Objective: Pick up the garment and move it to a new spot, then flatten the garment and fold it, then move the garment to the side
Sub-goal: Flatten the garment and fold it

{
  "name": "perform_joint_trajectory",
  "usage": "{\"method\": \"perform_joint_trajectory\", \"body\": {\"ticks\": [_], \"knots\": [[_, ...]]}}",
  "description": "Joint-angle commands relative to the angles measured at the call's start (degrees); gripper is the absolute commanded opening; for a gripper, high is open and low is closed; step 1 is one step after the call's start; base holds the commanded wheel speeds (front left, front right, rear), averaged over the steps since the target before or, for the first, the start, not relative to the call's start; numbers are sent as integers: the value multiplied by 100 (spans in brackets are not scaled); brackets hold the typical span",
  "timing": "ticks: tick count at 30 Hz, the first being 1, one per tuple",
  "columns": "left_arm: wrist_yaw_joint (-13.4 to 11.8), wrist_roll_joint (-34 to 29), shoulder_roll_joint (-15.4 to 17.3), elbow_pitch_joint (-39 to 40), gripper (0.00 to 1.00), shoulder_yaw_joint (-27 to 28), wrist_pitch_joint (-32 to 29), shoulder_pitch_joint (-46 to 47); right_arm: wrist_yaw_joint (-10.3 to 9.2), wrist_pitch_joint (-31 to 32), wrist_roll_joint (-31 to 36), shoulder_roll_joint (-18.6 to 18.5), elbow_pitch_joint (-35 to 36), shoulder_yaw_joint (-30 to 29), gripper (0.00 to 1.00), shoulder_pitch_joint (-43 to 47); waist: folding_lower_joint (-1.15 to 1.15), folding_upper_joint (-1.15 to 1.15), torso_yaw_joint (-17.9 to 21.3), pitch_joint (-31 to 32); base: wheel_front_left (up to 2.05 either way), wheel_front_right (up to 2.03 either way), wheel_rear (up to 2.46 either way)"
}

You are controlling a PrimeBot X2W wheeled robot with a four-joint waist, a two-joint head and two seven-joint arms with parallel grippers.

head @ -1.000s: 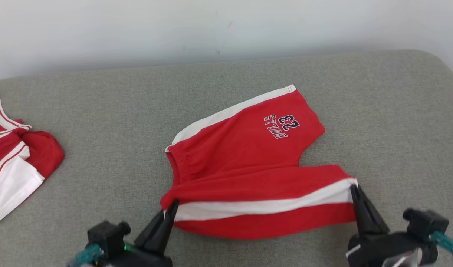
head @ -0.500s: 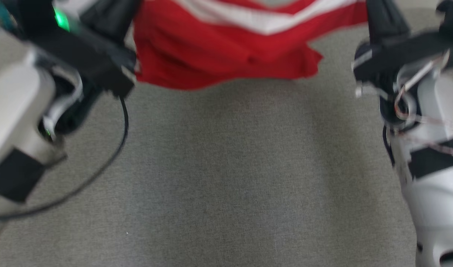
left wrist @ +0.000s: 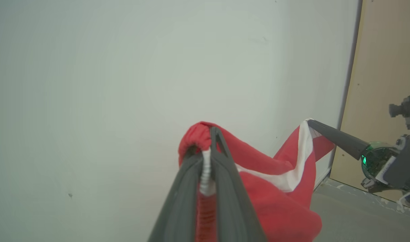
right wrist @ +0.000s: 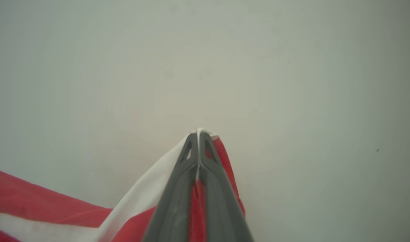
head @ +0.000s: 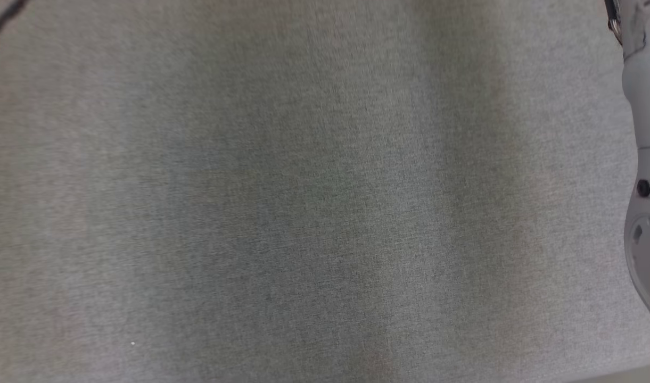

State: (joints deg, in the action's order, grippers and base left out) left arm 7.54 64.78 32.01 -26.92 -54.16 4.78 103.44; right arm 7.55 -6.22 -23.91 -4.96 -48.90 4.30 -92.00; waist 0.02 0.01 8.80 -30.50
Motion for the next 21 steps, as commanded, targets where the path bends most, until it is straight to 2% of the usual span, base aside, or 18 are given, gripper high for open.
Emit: {"method": "perform_joint_trajectory", "body": {"ticks": [1, 9, 15, 18, 21], "knots": [[-11, 160, 89, -126, 0, -96, 170, 143, -13, -158, 60, 48, -194, 32, 0, -147, -2, -1, 209, -436, 0, 0, 0], [-11, 631, 310, -187, 0, -763, 783, -245, -13, -600, -82, 118, -834, 456, 0, 103, -2, -1, 162, -504, 0, 0, 0], [-10, 781, 492, 125, 0, -1053, 1026, -1031, -13, -817, -395, 146, -847, 876, 0, 842, -2, -1, 177, -308, 0, 0, 0], [-10, 796, 517, 298, 0, -875, 1047, -1412, -13, -861, -489, 115, -742, 1058, 0, 1193, -2, -1, 166, -188, 0, 0, 0], [-10, 599, 563, 585, 0, -436, 1044, -2284, -13, -897, -696, 40, -499, 1281, 0, 1868, -2, -1, 170, 56, 0, 0, 0]]}}
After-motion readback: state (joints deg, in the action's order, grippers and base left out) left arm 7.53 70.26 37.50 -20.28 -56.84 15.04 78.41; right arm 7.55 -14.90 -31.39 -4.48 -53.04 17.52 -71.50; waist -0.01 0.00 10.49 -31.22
